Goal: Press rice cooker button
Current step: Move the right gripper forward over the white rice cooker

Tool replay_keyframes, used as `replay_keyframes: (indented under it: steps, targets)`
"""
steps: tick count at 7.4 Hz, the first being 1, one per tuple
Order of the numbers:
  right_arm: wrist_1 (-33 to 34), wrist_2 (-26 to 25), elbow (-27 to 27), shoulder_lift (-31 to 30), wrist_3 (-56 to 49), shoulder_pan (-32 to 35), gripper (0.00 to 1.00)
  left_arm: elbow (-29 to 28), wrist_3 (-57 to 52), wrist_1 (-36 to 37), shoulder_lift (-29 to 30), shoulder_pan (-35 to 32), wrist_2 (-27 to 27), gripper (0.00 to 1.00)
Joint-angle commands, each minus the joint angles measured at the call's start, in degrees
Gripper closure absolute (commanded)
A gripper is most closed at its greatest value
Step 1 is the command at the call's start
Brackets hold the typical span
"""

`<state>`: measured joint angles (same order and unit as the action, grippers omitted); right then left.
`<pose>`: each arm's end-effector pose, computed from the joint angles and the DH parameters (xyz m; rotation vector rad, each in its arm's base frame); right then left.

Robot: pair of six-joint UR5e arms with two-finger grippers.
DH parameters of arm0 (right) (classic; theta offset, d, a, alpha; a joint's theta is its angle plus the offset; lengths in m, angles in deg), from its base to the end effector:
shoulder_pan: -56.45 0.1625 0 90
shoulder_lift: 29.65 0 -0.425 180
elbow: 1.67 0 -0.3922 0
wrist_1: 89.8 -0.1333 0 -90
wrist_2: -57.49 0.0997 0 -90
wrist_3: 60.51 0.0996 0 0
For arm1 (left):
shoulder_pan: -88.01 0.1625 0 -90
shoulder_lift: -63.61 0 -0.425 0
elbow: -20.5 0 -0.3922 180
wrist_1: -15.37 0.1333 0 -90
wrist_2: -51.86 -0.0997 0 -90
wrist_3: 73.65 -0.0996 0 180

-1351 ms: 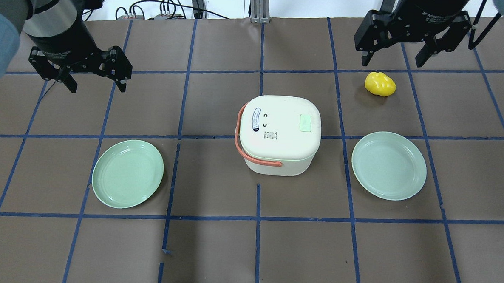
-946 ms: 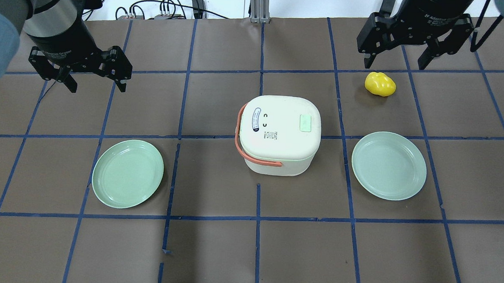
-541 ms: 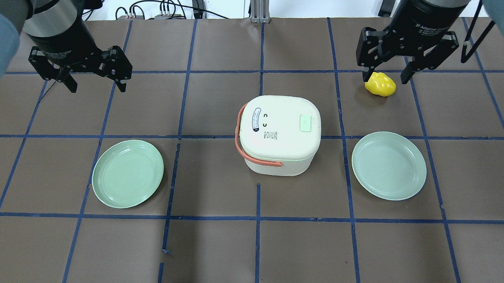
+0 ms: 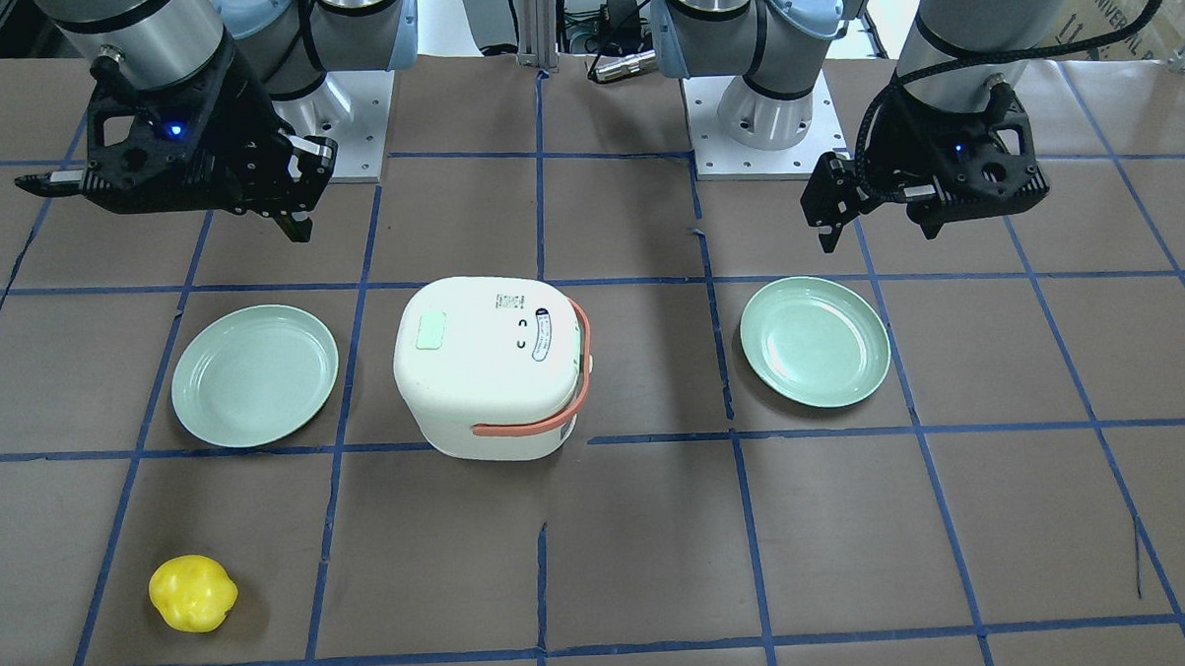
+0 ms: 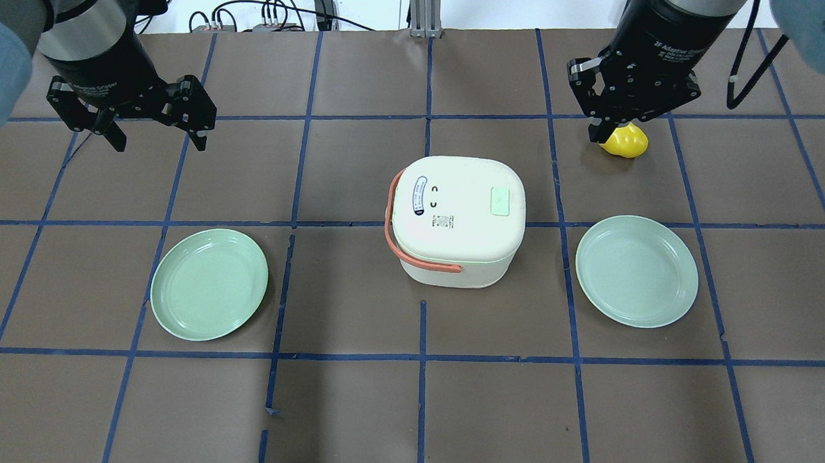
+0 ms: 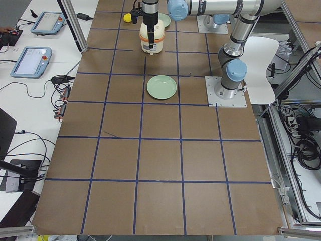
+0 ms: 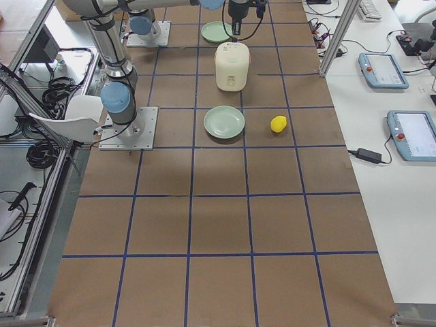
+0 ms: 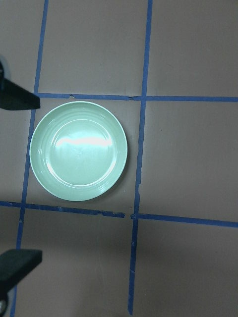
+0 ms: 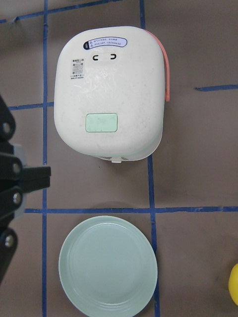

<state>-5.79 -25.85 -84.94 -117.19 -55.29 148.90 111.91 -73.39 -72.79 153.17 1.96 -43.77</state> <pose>0.1664 -0.4994 0.5144 0.0758 3.0261 0.0571 -0.0895 -0.4974 0.4833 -0.1129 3.0407 -0.0183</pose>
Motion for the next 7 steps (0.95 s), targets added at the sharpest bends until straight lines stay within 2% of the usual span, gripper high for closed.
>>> replay_keyframes:
  steps: [1,7]
  targets:
    - [0.10,-0.42,-0.23,1.05,2.79,1.67,0.95,0.00,0.00,0.00,0.00,0.00,0.00,0.00]
    - [0.81,-0.69,-3.13,1.67,1.83,1.85,0.96,0.00,0.00,0.00,0.00,0.00,0.00,0.00]
